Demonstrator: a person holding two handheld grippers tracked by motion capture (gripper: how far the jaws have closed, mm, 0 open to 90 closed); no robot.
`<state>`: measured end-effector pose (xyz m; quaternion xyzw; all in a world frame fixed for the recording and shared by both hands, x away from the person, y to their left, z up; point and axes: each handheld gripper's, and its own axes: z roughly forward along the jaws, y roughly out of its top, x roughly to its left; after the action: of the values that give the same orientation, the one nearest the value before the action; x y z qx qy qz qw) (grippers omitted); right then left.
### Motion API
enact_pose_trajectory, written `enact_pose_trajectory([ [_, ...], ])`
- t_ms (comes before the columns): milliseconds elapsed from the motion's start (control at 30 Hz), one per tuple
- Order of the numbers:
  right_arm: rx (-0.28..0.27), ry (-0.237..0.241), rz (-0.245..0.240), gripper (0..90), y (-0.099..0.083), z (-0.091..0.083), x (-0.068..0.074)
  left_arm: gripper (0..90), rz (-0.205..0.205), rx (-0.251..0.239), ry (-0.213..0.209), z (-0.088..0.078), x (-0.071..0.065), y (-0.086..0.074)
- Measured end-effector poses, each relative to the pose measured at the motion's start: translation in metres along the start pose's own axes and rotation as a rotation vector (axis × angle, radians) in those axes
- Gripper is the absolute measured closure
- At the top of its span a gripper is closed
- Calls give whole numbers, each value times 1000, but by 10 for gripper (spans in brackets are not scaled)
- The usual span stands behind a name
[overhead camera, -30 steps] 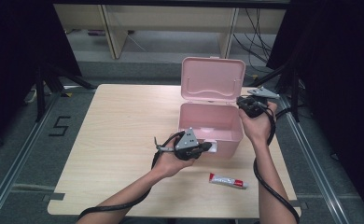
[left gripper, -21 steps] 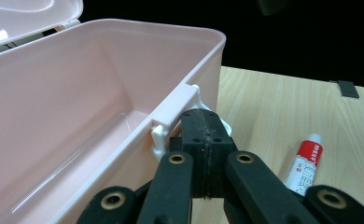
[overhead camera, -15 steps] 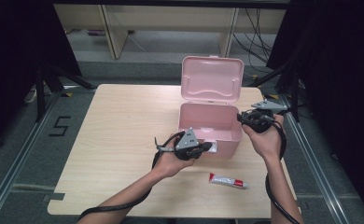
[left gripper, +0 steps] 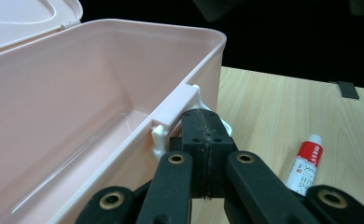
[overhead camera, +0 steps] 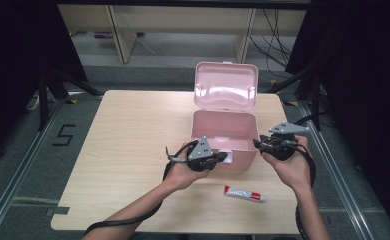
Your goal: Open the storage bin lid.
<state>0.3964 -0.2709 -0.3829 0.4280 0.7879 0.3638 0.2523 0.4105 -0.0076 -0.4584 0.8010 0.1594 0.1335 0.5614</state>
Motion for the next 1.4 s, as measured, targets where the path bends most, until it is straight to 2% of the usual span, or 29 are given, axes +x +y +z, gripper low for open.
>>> enact_pose_trajectory([
  [33, 13, 12, 19, 670, -2, -2, 3, 893, 0, 0, 0, 0, 0, 0],
  [67, 10, 10, -13, 663, -3, -3, 3, 893, 1, 1, 1, 0, 0, 0],
  [133, 29, 20, -2, 656, -7, -8, 7, 893, 0, 1, 1, 0, 0, 0],
  [167, 34, 22, -32, 656, -8, -10, 6, 893, 1, 1, 1, 0, 0, 0],
  [267, 60, 34, -23, 657, -15, -16, 10, 893, 1, 1, 1, 0, 0, 0],
  [300, 69, 42, -42, 658, -17, -18, 10, 893, 2, 2, 1, 0, 0, 0],
  [367, 109, 56, -42, 657, -21, -22, 12, 893, 2, 1, 2, 0, 0, 1],
  [433, 146, 89, -40, 653, -27, -22, 15, 893, 2, -4, 0, 1, 0, 0],
  [467, 159, 91, -64, 652, -30, -21, 14, 893, 3, 3, 3, 0, 0, 1],
  [567, 224, 134, -89, 649, -40, -17, 16, 893, 2, 2, 3, 0, 0, 1],
  [600, 226, 142, -76, 650, -43, -16, 18, 893, 1, 2, 2, 1, 1, 1],
  [667, 265, 170, -65, 649, -48, -14, 20, 893, 1, 4, 0, 1, 1, 1],
  [700, 270, 171, -101, 648, -51, -11, 18, 893, 0, 4, 0, 1, 1, 1],
  [800, 279, 184, -111, 645, -57, -6, 19, 893, 1, 5, -2, 1, 1, 1],
  [833, 289, 191, -99, 643, -59, -5, 21, 893, 2, 6, -3, 1, 1, 1],
  [867, 291, 195, -114, 641, -62, -2, 21, 893, 2, 7, -3, 1, 1, 1],
  [900, 307, 199, -99, 640, -62, -2, 22, 893, 2, 5, -2, 1, 1, 1],
  [933, 313, 202, -110, 639, -62, -1, 21, 893, 1, 5, -3, 1, 1, 1],
  [967, 303, 205, -96, 638, -64, 0, 22, 893, 1, 4, -4, 1, 1, 1],
  [1000, 315, 212, -112, 638, -64, 0, 20, 893, 2, 4, -3, 1, 1, 1],
  [1100, 326, 215, -111, 638, -66, 1, 21, 893, 2, 5, -2, 1, 1, 1],
  [1133, 322, 217, -126, 637, -66, 2, 21, 894, 1, 5, -1, 1, 0, 1],
  [1233, 324, 224, -129, 633, -68, 3, 21, 893, -1, 5, 0, 1, 0, 1],
  [1367, 337, 234, -106, 627, -70, 2, 24, 893, -1, 7, 3, 1, 0, 1],
  [1400, 338, 235, -125, 626, -70, 3, 23, 893, -2, 1, 2, 1, 0, 1],
])
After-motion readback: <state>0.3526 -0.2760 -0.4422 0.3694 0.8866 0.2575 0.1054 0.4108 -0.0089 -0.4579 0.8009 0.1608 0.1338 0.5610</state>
